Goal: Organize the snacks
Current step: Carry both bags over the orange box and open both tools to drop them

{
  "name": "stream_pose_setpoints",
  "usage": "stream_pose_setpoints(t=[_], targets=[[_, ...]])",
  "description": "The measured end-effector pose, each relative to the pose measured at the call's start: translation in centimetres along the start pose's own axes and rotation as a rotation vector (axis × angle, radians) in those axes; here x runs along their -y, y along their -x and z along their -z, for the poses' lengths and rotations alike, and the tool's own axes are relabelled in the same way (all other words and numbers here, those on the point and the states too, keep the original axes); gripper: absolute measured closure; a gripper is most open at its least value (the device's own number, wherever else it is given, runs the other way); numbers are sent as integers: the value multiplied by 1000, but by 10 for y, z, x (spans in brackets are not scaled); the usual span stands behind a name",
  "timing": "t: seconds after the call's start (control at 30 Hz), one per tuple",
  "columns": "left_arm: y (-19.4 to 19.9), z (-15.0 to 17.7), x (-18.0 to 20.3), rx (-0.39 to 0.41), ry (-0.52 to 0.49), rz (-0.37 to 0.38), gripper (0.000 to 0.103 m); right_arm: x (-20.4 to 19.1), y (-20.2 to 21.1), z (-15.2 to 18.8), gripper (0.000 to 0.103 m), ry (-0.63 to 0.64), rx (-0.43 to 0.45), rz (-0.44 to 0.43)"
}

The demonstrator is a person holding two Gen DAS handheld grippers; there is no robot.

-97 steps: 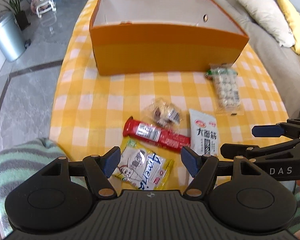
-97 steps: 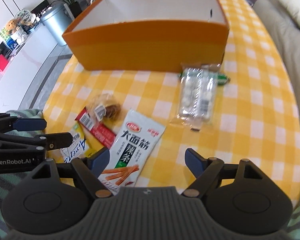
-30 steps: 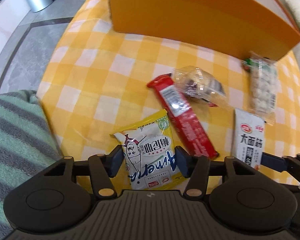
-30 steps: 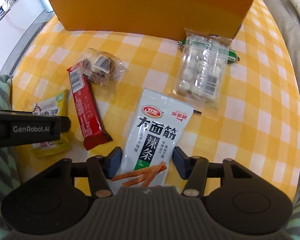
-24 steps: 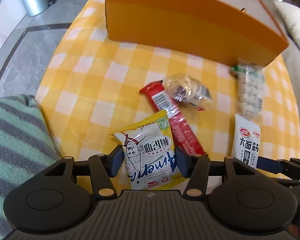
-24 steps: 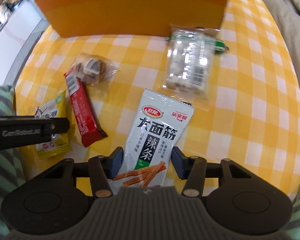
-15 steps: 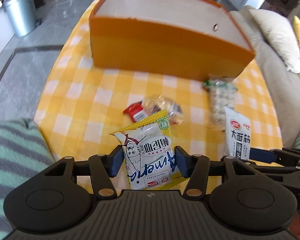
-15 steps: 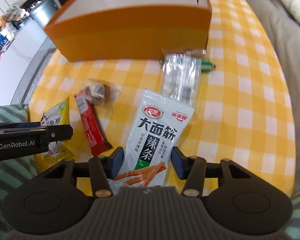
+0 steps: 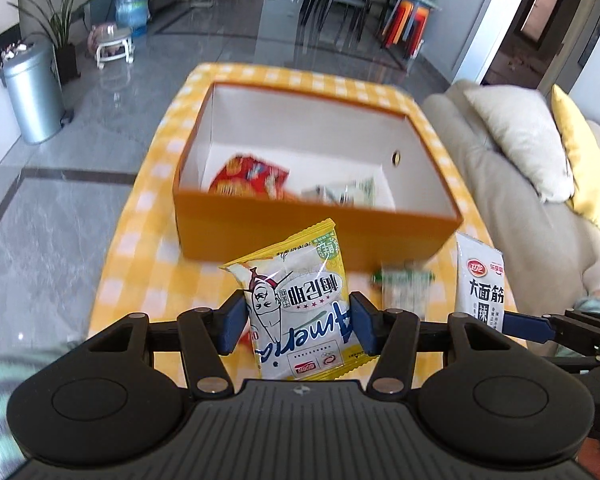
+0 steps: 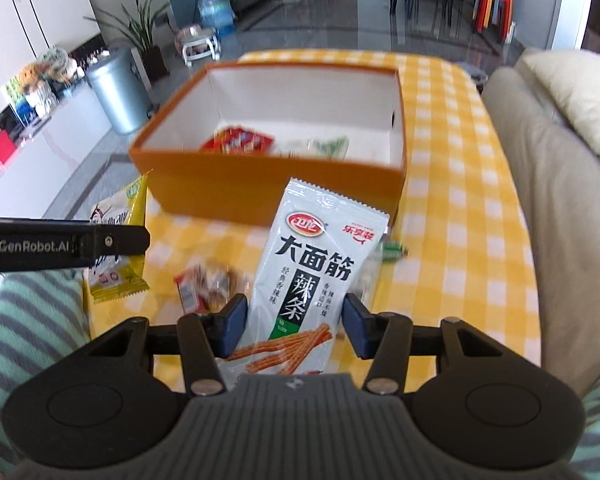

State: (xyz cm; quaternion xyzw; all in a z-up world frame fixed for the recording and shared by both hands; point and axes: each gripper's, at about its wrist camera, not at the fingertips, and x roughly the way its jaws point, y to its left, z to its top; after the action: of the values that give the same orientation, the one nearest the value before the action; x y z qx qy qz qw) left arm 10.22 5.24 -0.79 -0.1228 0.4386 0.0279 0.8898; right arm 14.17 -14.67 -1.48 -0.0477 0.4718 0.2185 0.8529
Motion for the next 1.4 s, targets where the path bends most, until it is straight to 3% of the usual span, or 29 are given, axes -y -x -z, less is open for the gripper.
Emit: stream_pose_setpoints(t=[0.43,0.6,0.77,0.97,1.13,1.4], targets=[[-11,-74,7,110,-82,-32,41,7,0,-82,53,67,137,12],[-22,-103,0,129,-76,-29,41,10,-18,-114,53,66,139,-3],[-44,-125,-6,91,-116,-44,41,10,-46,-141,53,71,128,-14],[-81,-135,-14,7,-209,-83,41,13,-86,-167,53,1,86,-99],[-108,-135,-17,-50,-293,-104,41,1,-119,-182,53,94,83,-81],[-147,-136,-22,-146,-345,-113,41,-10,-170,-190,53,212,1,-42]])
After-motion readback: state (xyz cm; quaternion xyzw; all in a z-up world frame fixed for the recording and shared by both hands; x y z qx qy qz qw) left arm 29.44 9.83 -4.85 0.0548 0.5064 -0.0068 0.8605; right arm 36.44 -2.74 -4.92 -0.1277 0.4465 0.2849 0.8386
